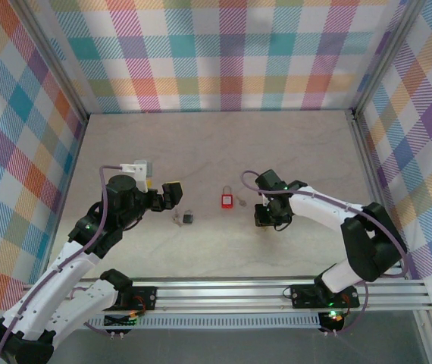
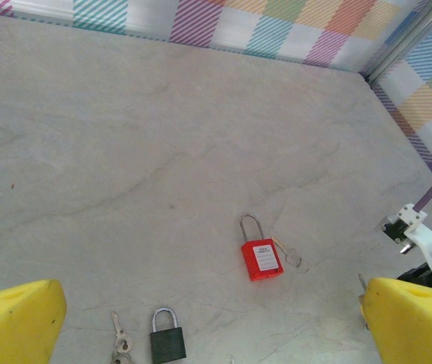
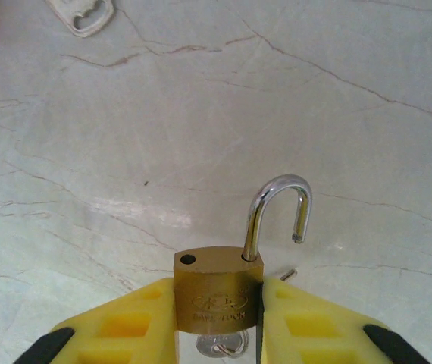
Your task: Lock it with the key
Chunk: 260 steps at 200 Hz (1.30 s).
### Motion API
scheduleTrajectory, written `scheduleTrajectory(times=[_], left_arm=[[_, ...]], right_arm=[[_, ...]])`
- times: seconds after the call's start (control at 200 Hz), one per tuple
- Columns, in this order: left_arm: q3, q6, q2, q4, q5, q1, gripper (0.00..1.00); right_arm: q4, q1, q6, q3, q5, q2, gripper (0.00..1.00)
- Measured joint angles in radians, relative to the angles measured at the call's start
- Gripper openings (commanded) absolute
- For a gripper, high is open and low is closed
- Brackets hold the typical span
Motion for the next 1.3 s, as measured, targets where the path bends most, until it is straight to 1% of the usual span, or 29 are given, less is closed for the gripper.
scheduleTrajectory(times=[0.355, 0.47, 0.56, 0.76, 0.82, 1.06, 1.3], left_arm=[[0.0, -0.026, 0.012, 0.0, 0.006, 0.0, 1.0], [0.0, -0.063, 0.026, 0.0, 0.032, 0.0, 1.0], [0.003, -0.111, 0.046, 0.001, 0.074, 0.0, 1.0], [0.012, -0.284, 0.147, 0.018, 0.207, -0.001, 1.0], [0.012, -0.327, 0.178, 0.037, 0.232, -0.004, 1.0], [0.008, -0.421, 0.267, 0.146, 0.248, -0.042, 1.0], [0.011, -0.478, 0.447, 0.235, 0.264, -0.071, 1.0]], right_arm=[[0.071, 0.0, -0.004, -0.049, -0.058, -0.08, 0.26], [0.095, 0.0, -0.008, -0.063, -0.078, -0.113, 0.27], [0.112, 0.0, -0.015, -0.073, -0.092, -0.133, 0.27], [0.134, 0.0, -0.022, -0.086, -0.111, -0.157, 0.27], [0.138, 0.0, -0.023, -0.09, -0.117, -0.163, 0.27], [0.144, 0.0, -0.025, -0.102, -0.134, -0.185, 0.27], [0.153, 0.0, -0.025, -0.107, -0.152, -0.2, 0.27]])
